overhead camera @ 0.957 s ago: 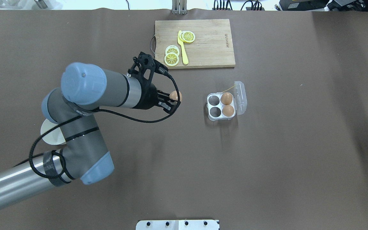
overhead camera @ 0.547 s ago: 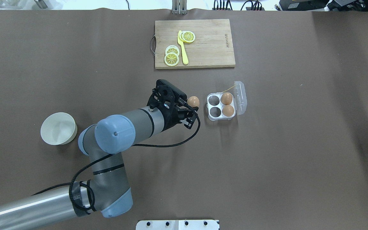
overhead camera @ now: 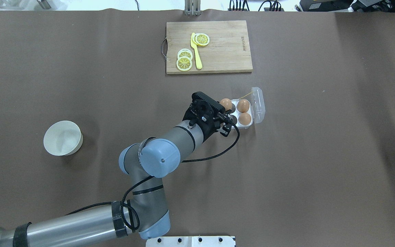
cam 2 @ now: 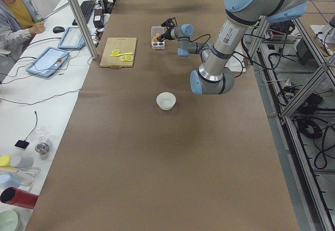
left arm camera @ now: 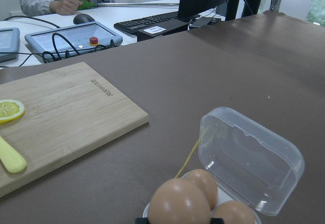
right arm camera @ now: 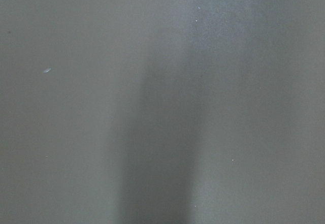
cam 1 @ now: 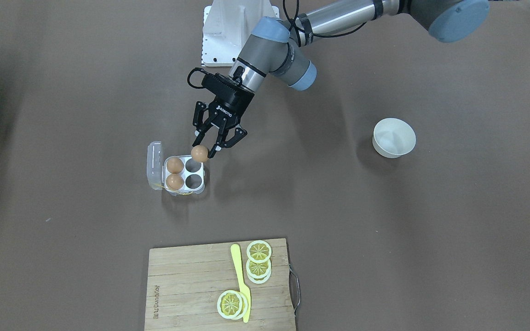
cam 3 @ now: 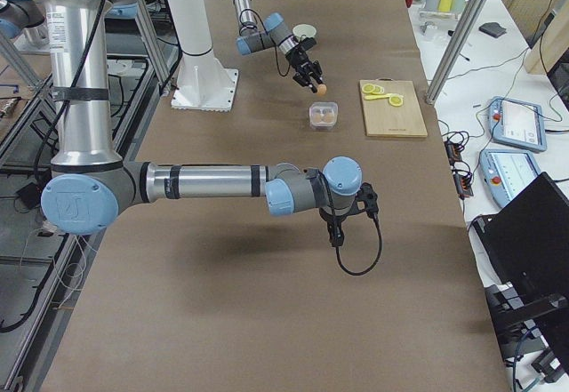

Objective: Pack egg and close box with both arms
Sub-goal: 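Carry the egg with the left gripper to the clear egg box, then lower the egg into the empty box slot and open the left gripper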

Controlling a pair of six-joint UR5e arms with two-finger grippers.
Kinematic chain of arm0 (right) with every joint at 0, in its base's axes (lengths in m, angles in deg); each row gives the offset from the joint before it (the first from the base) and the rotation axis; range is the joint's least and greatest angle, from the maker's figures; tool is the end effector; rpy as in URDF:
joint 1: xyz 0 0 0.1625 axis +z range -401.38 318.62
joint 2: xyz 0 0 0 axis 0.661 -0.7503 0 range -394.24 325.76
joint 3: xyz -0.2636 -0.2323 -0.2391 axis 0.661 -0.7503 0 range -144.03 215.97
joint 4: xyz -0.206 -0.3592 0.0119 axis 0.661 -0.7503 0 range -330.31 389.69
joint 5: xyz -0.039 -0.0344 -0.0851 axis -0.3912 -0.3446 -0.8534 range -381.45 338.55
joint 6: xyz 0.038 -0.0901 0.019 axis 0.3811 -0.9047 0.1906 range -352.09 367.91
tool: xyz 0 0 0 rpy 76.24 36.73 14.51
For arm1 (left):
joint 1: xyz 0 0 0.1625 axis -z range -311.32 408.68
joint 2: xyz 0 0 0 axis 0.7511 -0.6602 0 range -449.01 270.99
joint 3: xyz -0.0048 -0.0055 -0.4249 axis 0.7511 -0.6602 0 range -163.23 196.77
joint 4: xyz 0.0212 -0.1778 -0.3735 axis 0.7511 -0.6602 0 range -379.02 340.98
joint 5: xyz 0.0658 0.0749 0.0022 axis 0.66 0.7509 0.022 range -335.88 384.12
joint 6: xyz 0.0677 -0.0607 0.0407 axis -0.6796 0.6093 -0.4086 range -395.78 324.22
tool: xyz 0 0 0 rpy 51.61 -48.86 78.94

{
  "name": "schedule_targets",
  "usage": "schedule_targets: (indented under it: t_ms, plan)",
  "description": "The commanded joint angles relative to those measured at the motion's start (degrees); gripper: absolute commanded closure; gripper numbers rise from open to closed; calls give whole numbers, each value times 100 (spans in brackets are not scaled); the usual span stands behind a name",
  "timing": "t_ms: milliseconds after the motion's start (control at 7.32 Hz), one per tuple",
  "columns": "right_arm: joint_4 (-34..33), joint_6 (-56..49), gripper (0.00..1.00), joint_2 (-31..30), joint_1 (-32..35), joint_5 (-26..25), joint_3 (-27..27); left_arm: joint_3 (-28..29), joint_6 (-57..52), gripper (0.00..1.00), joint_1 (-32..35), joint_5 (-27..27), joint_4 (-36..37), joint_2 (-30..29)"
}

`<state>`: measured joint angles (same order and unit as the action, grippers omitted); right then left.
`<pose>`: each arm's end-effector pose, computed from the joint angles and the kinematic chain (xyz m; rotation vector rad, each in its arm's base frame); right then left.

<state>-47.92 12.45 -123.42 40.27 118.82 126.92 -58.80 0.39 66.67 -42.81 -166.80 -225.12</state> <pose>-0.0179 -0.5132 0.6128 0.1317 -0.8939 -0.1704 0.6436 -0.3901 0.1524 1.1545 1.0562 0.1785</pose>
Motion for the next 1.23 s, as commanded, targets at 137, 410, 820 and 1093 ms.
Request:
schedule_targets:
  t_ms: [137, 410, 820, 1093]
  plan:
    - [9, 100, 0, 6, -9, 9, 20, 437, -14, 100, -146, 480, -5, -258]
    - [9, 100, 0, 6, -26, 9, 29, 595, -32, 100, -155, 480, -5, -398]
    - [9, 100, 0, 6, -35, 9, 20, 780, -32, 100, -155, 462, -5, -478]
    - [9, 100, 0, 15, -44, 0, 20, 825, -32, 100, -155, 436, -5, -540]
